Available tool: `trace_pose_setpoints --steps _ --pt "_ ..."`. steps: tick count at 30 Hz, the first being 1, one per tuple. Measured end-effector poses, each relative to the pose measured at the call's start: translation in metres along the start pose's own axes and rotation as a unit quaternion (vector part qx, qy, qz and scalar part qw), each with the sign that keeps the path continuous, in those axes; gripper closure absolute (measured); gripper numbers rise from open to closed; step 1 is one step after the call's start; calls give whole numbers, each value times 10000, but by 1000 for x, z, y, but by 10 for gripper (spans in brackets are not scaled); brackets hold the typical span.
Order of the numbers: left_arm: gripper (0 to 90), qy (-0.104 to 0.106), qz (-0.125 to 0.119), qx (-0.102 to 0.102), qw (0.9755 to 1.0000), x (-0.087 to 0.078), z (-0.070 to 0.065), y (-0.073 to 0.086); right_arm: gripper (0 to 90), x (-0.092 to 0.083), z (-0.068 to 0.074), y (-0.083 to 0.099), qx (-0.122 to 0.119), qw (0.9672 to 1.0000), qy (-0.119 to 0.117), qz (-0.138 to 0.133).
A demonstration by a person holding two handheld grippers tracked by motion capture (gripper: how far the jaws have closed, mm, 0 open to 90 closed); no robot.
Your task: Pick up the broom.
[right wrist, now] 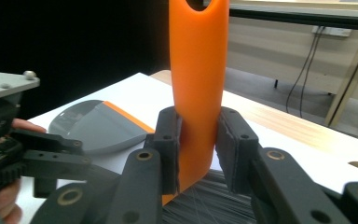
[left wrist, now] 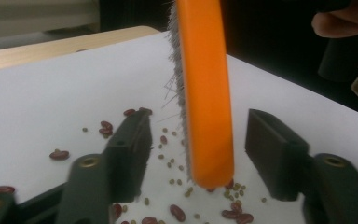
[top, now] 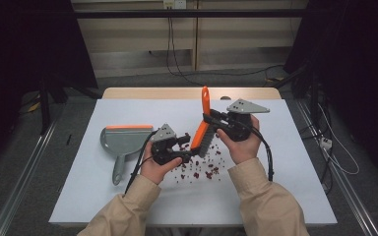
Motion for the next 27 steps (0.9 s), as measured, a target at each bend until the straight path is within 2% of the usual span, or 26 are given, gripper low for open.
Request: trace_pose_setpoints --steps 4,5,8,11,13,14,16,17,19,21,22,23,24,25,27 --pt "564 9 113 -5 9999 2 -2 2 716 3 6 -1 16 10000 -74 -20" --pt "688 9 130 -6 9999 1 -2 3 716 4 9 -2 21 9999 -116 -22" --pt "705 -339 177 -43 9993 -2 -1 6 714 5 13 -2 -17 9999 -111 3" --pt "706 -396 107 -85 9991 -3 -1 6 710 8 14 -2 14 9999 -151 43" --pt "707 -446 47 -95 9990 -4 -1 5 700 10 15 -3 79 9999 -142 -22" --pt "707 -479 4 -86 9988 -5 -1 5 678 10 15 -3 61 9999 -96 -41" --pt "707 -579 -61 -69 9983 -8 0 5 551 12 16 -3 -8 10000 2 -75" --pt "707 -579 -61 -69 9983 -8 0 5 551 12 16 -3 -8 10000 2 -75" --pt "708 -609 -121 -114 9980 -9 1 5 439 15 18 -2 -41 9999 145 -63" --pt "708 -652 -140 -112 9977 -11 3 6 379 16 18 -2 0 9997 212 -101" --pt "708 -663 -165 -101 9976 -11 3 6 379 16 18 -2 0 9997 212 -101" --pt "708 -676 -175 -104 9975 -12 3 6 310 17 18 -1 48 9995 290 -109" --pt "708 -702 -187 -111 9973 -13 3 5 310 17 18 -1 48 9995 290 -109" --pt "708 -715 -197 -105 9972 -13 3 5 256 18 18 -1 166 9992 340 -116" --pt "708 -755 -197 -75 9969 -15 4 5 240 18 18 0 234 9991 346 -114"
Point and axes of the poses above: each handheld gripper's, and its own axes: x roughly forward along the jaws, y roughly out of its underside, z roughly to its left, the point moved 5 cm from there along x, roughly forward along the jaws, and after that the axes turned 11 degrees about y, right-handed, at the moved point
